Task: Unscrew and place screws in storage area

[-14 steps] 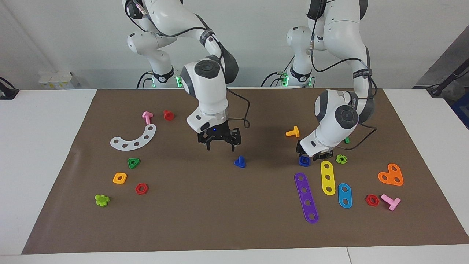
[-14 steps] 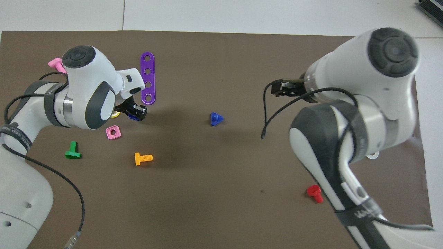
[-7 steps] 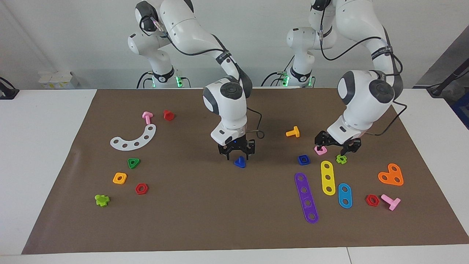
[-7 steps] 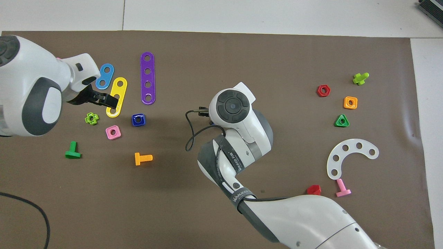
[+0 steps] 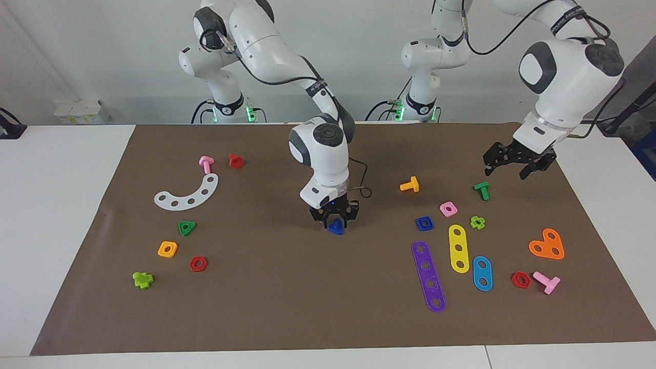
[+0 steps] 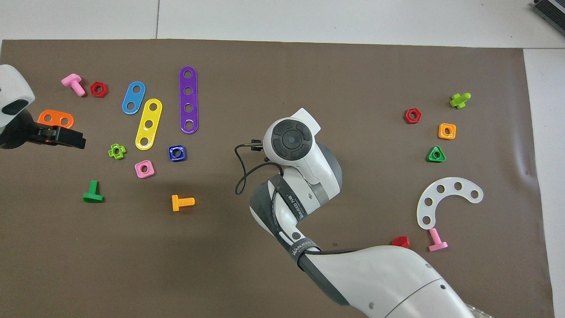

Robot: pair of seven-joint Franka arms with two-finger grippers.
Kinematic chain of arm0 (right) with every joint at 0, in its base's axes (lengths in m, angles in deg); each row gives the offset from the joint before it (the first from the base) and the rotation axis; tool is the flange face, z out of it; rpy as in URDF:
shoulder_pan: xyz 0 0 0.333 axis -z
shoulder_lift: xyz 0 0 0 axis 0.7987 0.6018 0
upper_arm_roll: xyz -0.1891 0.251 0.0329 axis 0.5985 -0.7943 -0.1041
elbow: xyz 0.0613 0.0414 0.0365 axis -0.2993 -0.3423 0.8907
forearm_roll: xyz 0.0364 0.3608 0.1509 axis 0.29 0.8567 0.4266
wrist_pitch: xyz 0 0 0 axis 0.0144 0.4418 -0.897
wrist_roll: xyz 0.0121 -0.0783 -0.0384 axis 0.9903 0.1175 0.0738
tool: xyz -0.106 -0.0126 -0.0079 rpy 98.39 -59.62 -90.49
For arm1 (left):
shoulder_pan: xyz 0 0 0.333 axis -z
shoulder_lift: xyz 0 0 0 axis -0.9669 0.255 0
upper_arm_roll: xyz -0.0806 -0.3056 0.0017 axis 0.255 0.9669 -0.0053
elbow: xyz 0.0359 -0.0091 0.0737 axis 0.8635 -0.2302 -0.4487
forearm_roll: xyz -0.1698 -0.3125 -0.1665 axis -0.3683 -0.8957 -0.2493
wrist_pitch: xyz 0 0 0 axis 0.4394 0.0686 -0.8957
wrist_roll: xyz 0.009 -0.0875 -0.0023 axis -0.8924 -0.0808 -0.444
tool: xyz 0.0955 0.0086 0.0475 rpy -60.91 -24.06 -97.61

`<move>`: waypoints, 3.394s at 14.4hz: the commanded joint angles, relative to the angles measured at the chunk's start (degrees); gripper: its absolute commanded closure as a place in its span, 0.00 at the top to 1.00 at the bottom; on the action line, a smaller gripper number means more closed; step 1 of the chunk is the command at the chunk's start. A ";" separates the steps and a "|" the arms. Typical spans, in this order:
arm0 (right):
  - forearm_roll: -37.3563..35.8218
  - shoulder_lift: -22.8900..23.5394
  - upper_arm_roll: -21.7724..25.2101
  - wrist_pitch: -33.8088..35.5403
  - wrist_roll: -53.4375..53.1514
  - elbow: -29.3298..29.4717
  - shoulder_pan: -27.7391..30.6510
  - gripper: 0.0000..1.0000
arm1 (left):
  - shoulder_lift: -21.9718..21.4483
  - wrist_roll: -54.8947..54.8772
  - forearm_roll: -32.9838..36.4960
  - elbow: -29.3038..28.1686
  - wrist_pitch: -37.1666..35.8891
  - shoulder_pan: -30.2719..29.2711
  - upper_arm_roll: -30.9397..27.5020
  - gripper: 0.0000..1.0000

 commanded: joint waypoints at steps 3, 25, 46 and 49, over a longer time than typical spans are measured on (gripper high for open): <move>-0.04 0.45 0.05 0.14 1.67 0.76 -0.01 0.26 | -6.71 4.19 0.76 -1.64 -4.87 -0.57 0.21 1.00; 1.01 -20.03 0.84 -6.53 29.18 -25.52 27.93 0.00 | -7.33 8.33 3.50 0.12 -5.84 0.58 1.70 1.00; 0.93 -21.60 1.10 -4.26 30.24 -26.86 28.64 1.00 | -2.32 6.22 2.88 3.90 -7.16 -0.22 1.35 1.00; -0.04 -23.36 2.15 3.89 29.19 -20.36 28.73 1.00 | -2.32 6.22 2.88 3.90 -6.99 -0.22 1.35 1.00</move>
